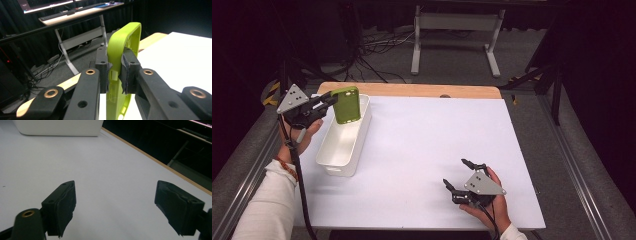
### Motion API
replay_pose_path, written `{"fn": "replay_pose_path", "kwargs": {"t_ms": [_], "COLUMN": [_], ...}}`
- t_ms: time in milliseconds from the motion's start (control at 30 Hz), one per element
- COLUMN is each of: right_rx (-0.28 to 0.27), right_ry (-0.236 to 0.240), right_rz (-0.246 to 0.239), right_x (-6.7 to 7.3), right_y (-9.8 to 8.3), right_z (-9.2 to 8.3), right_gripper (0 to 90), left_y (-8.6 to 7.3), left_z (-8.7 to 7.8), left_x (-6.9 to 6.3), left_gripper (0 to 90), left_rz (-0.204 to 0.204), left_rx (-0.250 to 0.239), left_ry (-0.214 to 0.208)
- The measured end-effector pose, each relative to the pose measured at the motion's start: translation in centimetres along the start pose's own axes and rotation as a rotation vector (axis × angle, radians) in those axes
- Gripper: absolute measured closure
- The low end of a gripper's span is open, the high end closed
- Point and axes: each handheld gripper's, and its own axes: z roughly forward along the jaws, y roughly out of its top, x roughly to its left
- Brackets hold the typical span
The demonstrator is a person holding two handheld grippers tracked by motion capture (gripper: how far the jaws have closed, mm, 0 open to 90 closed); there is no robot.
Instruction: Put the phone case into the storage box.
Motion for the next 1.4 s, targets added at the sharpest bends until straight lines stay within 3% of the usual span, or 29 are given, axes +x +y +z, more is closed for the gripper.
{"fn": "replay_pose_path", "kwargs": {"t_ms": [333, 667, 867, 1400], "right_rx": [0.015, 0.009, 0.020, 0.051], "right_ry": [0.007, -0.022, -0.029, -0.043], "right_rz": [0.007, 0.004, -0.022, -0.022], "right_x": [-0.1, 0.0, 0.2, 0.4], "right_y": [-0.2, 0.0, 0.1, -0.1], "right_z": [0.3, 0.2, 0.4, 0.3], "right_gripper": [18.3, 18.3, 18.2, 18.2], "left_y": [-1.0, -1.7, -2.4, -4.0], "left_z": [2.0, 4.1, 5.3, 7.3], "left_x": [1.0, 2.1, 2.7, 3.8], "left_gripper": [78.7, 78.7, 78.8, 78.8], "left_rz": [-0.010, -0.023, -0.018, -0.027], "left_rx": [0.026, 0.059, 0.056, 0.067], "left_ry": [-0.024, -0.027, -0.027, -0.038]}}
